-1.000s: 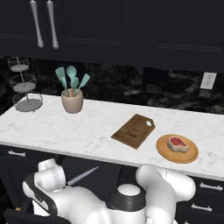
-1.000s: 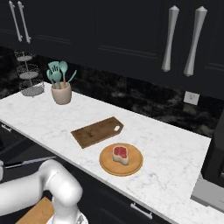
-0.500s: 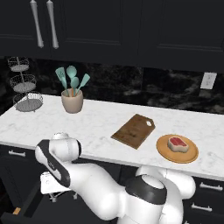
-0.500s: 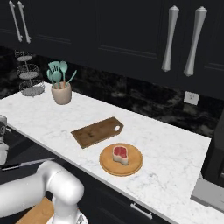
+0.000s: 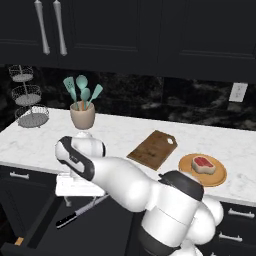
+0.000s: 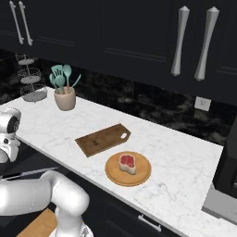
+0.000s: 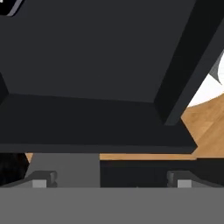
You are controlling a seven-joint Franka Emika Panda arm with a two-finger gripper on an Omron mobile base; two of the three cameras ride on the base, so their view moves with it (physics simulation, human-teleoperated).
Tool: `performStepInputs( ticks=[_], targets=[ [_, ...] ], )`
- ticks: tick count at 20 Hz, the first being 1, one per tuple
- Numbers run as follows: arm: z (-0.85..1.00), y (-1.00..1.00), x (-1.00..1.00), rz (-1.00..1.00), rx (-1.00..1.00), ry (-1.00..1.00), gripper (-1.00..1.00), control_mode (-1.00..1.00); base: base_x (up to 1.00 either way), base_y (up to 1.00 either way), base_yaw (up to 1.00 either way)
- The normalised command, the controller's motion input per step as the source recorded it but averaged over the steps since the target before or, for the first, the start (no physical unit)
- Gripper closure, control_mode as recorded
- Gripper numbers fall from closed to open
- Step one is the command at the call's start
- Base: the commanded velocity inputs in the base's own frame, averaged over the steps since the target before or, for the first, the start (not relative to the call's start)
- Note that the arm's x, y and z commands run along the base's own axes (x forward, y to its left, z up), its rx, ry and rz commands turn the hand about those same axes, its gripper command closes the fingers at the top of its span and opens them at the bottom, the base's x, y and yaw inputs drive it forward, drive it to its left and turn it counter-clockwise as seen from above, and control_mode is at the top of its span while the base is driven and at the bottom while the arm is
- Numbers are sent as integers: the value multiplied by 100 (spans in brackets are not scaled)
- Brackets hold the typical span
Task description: Pick up the knife from the drawer and place it on the cutting board. Then place the meat from the plate to the cutting board.
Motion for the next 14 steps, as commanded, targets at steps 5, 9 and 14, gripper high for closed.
performStepInputs(
  ticks=[5,9,14],
  targets=[
    [2,26,-5,2,-10,-3,-100,-100,0,0,0],
    [-17,9,-6,1,-6,-26,-100,-100,0,0,0],
    [-9,-7,0,-7,0,-10,-100,-100,0,0,0]
  ],
)
